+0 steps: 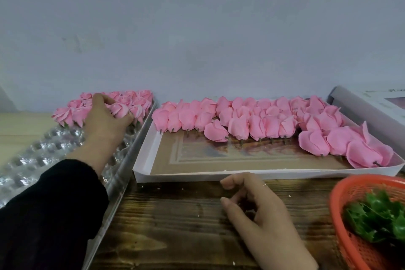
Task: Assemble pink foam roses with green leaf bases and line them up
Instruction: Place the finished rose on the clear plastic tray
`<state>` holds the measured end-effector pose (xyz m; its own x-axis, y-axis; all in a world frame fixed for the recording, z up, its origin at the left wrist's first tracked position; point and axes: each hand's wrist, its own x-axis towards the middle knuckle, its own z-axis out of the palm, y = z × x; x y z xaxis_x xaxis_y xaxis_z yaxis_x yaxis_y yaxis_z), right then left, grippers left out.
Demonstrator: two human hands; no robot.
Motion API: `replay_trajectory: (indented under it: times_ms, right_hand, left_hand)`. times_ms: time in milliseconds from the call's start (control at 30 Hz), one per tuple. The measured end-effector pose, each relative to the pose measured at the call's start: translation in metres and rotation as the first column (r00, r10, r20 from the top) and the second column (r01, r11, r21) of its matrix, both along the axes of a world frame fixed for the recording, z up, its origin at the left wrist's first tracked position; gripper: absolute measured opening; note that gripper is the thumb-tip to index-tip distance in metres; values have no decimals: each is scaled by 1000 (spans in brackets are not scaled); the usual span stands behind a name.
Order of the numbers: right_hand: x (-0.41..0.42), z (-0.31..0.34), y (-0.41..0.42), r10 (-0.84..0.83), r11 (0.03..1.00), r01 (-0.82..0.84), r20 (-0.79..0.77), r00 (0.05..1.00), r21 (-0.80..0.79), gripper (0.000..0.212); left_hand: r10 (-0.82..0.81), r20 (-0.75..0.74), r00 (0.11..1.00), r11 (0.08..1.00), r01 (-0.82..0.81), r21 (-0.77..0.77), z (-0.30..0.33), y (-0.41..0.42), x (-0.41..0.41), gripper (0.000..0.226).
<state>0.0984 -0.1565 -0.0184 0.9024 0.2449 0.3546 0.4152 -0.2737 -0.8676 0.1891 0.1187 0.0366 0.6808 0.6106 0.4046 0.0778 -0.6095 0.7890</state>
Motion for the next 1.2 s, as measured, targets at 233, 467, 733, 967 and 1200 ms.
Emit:
replay_trajectory:
  times_ms: [233,467,733,967,1200]
  right_hand:
    - [0,1,-1,-10,1000,10,-16,1000,-20,32]
    - [0,3,-1,6,999,-7,-43,999,-32,30]
    - [0,3,-3,20,998,-23,-65,998,-50,31]
    - [1,0,-4,22,998,-28,-89,996,-64,30]
    - [1,2,-4,32,997,-40,-109,994,-72,30]
  left_hand:
    - [-43,-142,989,996,54,77,-11,1,9,38]
    - [-16,-189,982,991,40,125,-19,6,11,36]
    - [-2,-379,925,987,63,150,-11,7,14,31]
    - [-14,-346,938,992,57,114,-14,6,16,30]
    - [-10,-365,931,996,42,80,-14,6,15,29]
